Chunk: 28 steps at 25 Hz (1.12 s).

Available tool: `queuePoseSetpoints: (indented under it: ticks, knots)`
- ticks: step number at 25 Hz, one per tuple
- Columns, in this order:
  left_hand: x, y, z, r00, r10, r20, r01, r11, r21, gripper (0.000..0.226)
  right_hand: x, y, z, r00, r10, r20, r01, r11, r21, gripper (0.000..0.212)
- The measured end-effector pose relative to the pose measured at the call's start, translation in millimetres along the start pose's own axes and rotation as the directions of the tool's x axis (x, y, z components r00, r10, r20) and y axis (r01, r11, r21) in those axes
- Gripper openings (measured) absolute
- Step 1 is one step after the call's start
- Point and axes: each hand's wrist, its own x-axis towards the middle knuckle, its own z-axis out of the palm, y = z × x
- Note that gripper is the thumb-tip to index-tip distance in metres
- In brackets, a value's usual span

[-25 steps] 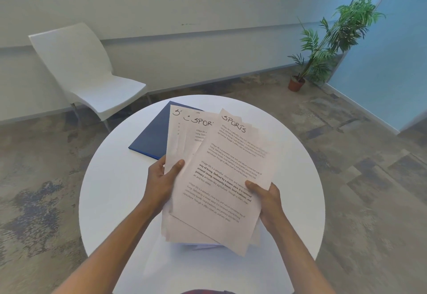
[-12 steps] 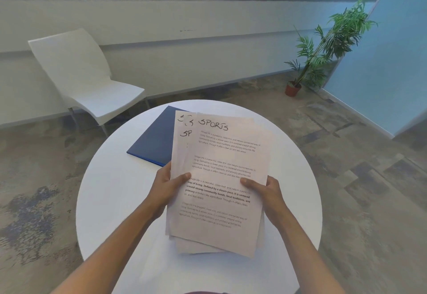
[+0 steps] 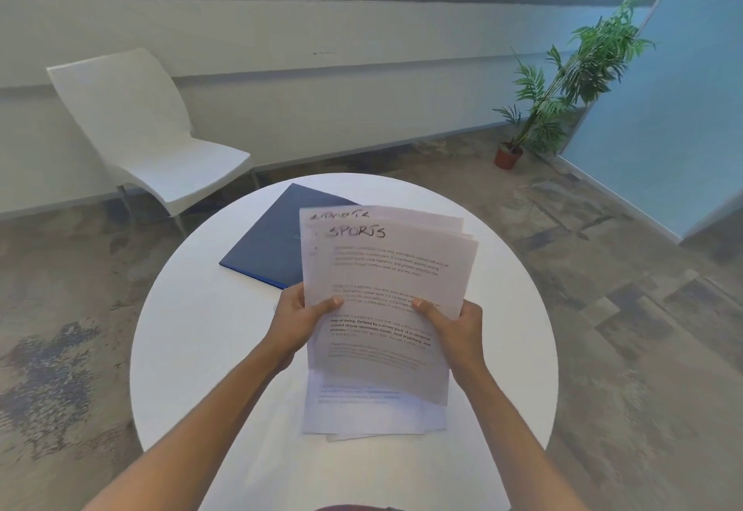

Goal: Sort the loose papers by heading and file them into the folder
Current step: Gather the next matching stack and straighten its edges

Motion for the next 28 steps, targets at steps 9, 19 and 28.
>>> queuePoseSetpoints:
  ticks: [9, 19, 28]
  knots:
    - [-1, -1, 12, 0.999, 0.038, 0.014, -0.038, 0.999, 0.008, 0.031, -9, -1, 2, 0.997, -0.072, -0.002, 0.072, 0.997, -0.041, 0.025]
    - [5, 20, 19, 0.994, 0.088, 0.063, -0.096, 0.986, 0.135, 0.032, -9, -25, -4, 0.984, -0.176, -0.001, 0.176, 0.983, -0.057, 0.023]
    - [11, 33, 30, 0.986, 0.13, 0.109, -0.143, 0.982, 0.126, 0.024, -6, -36, -17, 0.98, -0.199, -0.002, 0.199, 0.979, -0.05, 0.018]
